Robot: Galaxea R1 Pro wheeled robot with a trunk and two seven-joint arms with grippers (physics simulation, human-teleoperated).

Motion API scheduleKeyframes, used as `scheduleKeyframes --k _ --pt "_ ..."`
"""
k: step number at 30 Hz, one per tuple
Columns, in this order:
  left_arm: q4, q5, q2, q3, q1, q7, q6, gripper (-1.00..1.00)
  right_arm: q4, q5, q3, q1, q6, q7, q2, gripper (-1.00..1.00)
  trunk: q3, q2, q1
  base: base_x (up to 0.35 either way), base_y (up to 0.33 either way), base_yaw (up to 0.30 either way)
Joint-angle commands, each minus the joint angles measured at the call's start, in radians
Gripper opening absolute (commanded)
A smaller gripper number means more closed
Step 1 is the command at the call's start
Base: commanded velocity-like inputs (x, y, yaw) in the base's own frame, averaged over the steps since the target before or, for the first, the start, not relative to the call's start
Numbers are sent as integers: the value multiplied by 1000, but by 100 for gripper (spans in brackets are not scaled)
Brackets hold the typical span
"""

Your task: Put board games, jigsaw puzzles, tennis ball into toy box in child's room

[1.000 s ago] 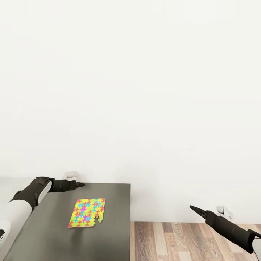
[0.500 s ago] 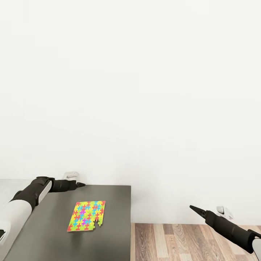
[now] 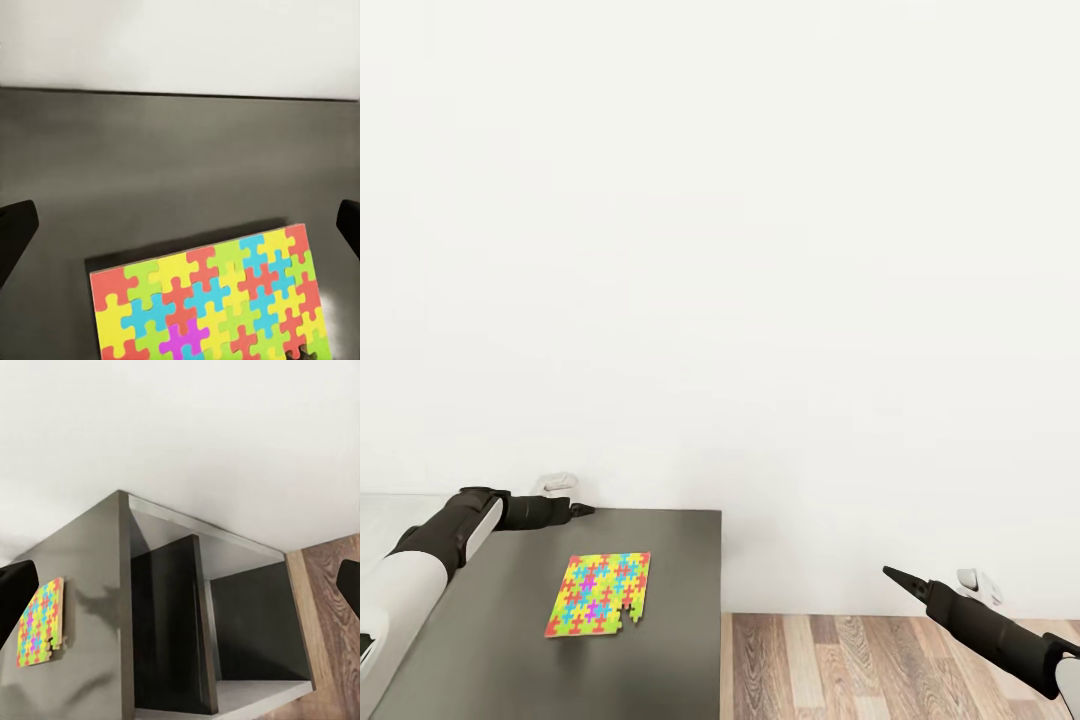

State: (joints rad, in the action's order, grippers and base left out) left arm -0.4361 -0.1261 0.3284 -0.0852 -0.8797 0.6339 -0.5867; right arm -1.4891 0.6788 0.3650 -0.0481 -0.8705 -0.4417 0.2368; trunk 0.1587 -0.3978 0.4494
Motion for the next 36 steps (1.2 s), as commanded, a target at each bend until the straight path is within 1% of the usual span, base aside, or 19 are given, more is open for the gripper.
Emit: scheduleKeyframes --k 1,10,32,36 --pt "-1 -10 1 -8 -1 -2 -7 100 0 -3 2 -1 -6 -5 0 100 2 -2 1 0 0 0" --pt "-1 -10 3 -8 -1 -2 -7 100 -2 -3 2 -1 -5 -6 0 100 6 -2 1 0 0 0" --pt "0 -12 3 -10 8 -2 4 100 0 -2 2 -1 -5 -5 1 100 41 -2 1 0 0 0" --pt "13 -12 4 -9 10 1 15 100 0 -3 2 -1 -5 -5 1 100 47 -2 1 0 0 0"
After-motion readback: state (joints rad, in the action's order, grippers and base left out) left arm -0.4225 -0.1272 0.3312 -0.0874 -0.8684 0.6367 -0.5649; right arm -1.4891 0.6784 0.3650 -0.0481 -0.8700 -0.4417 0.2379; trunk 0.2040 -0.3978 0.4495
